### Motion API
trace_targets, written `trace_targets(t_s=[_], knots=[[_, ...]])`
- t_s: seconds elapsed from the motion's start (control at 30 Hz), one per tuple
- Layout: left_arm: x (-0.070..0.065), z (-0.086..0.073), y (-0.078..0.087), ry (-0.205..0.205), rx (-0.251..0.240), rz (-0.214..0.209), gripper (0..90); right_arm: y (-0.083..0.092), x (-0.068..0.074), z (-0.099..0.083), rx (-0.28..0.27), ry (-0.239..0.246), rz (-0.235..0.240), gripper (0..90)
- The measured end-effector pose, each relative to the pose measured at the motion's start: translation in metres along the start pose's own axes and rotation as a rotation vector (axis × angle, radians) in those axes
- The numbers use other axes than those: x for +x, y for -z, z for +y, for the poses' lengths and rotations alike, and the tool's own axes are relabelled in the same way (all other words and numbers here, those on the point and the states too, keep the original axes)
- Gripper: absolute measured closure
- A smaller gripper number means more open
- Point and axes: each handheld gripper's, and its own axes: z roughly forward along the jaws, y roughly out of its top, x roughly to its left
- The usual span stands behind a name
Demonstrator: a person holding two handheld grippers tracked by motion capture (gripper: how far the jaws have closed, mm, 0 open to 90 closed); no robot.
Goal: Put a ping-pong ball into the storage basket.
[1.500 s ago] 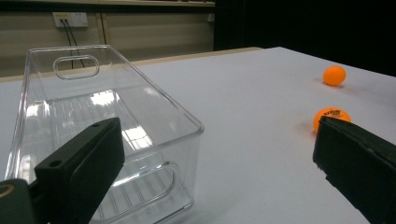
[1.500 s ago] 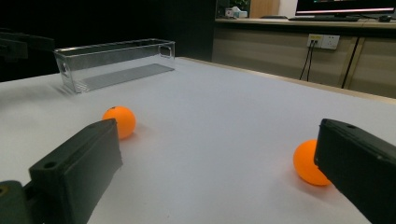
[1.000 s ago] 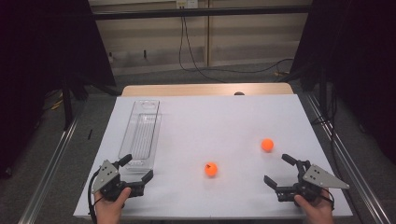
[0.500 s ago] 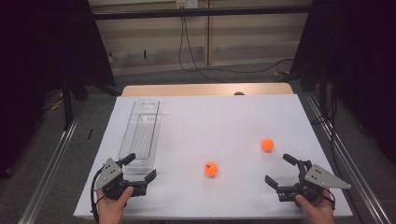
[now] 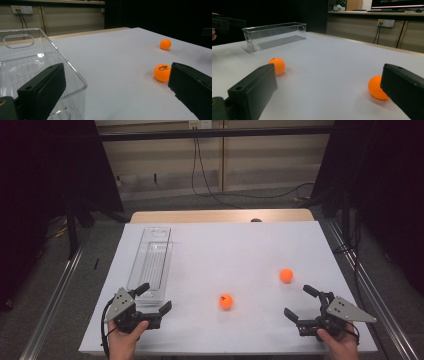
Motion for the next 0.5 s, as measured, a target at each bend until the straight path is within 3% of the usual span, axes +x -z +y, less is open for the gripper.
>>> trace_targets(t_s=[0.5], knots=[[-0.007,0.004,-0.011,-0.003,0.018,-0.022,1.4,0.000,0.000,0.000,0.000,0.000,0.005,0.7]])
